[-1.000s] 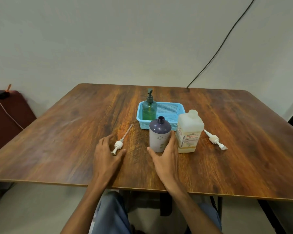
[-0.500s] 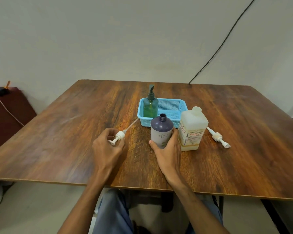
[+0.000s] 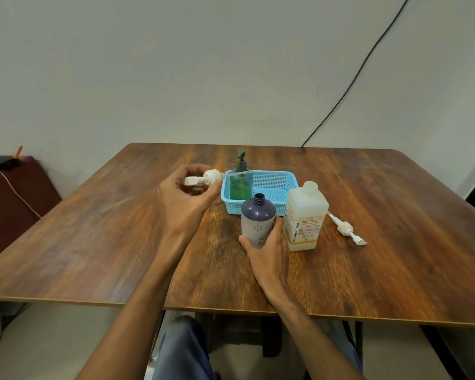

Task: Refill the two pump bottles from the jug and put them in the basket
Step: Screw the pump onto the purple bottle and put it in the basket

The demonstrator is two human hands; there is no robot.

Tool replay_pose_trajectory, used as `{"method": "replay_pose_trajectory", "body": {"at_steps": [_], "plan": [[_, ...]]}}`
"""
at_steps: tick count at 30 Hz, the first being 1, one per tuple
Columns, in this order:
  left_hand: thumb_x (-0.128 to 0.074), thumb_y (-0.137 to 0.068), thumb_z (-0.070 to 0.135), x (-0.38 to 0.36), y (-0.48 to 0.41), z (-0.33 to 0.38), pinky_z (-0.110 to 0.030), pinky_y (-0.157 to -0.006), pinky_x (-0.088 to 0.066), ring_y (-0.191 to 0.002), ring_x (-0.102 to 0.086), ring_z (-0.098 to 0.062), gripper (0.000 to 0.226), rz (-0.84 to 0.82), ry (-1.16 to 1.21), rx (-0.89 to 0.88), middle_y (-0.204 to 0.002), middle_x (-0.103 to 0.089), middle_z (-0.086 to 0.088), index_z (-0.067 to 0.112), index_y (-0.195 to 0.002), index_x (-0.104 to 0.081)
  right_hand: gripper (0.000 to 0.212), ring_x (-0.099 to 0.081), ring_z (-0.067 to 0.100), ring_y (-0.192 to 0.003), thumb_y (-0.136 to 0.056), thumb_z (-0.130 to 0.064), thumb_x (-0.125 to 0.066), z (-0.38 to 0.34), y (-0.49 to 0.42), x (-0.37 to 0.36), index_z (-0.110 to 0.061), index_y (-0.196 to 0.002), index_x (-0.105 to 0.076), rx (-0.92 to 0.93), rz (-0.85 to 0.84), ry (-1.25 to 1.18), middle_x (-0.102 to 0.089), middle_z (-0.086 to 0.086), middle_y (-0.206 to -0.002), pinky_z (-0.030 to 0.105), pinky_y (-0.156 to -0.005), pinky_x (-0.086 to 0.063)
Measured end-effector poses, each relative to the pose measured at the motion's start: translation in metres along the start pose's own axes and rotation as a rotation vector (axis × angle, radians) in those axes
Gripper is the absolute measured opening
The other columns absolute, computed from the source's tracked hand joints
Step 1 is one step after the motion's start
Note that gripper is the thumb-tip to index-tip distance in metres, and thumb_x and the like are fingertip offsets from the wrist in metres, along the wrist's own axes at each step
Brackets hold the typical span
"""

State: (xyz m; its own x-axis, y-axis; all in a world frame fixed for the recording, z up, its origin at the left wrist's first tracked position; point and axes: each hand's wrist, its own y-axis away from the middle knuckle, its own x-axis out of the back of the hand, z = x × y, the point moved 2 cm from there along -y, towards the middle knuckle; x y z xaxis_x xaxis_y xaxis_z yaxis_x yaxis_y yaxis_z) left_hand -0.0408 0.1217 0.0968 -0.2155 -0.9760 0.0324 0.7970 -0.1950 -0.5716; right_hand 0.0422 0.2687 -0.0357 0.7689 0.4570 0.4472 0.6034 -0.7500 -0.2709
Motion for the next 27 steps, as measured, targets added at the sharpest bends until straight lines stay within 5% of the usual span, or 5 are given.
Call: {"method": "replay_pose_trajectory", "body": {"at_steps": [5,12,18,27], "plan": [[-0.087,-0.081,0.016,-0.013,-0.019,0.022,-0.025,-0.076,-0.060,-0.080,-0.073,-0.010,0.024,-0.054,0.015,-0.041,-0.093,-0.077,0.002,0.017,-0.100,-0.075,0.092,-0.042,0.016,-0.138,-0.079,-0.038,-0.083,0.001,0.001,0.000,-0.023,-0.150,-0.028,0.019,0.009,-0.024,-0.042,0.000,-0.152,0.022,-0.104,-0.035],[-0.090,-0.078,0.023,-0.031,-0.036,0.034,-0.037,-0.070,-0.062,-0.076,-0.074,-0.030,0.028,-0.064,0.042,-0.034,-0.085,-0.077,-0.008,0.007,-0.096,-0.077,0.096,-0.040,0.020,-0.142,-0.078,-0.039,-0.083,0.000,0.000,-0.001,-0.018,-0.153,-0.026,0.017,0.010,0.010,-0.040,0.003,-0.156,0.038,-0.114,-0.042],[-0.091,-0.077,0.025,-0.044,-0.035,0.028,-0.027,-0.065,-0.058,-0.073,-0.074,-0.015,0.031,-0.073,0.006,0.033,-0.085,-0.078,-0.005,0.006,-0.098,-0.077,0.098,-0.037,0.020,-0.145,-0.078,-0.039,-0.083,0.001,0.000,-0.002,-0.017,-0.155,-0.026,0.007,0.009,0.010,-0.037,0.003,-0.158,0.034,-0.115,-0.037],[-0.091,-0.076,0.030,-0.049,-0.040,0.035,-0.028,-0.063,-0.061,-0.066,-0.073,-0.015,0.027,-0.035,-0.022,0.027,-0.078,-0.076,-0.003,0.013,-0.091,-0.076,0.098,-0.038,0.021,-0.144,-0.078,-0.040,-0.083,0.002,-0.001,-0.002,-0.017,-0.154,-0.026,-0.002,0.011,0.026,-0.039,0.004,-0.157,0.041,-0.115,-0.041]]}}
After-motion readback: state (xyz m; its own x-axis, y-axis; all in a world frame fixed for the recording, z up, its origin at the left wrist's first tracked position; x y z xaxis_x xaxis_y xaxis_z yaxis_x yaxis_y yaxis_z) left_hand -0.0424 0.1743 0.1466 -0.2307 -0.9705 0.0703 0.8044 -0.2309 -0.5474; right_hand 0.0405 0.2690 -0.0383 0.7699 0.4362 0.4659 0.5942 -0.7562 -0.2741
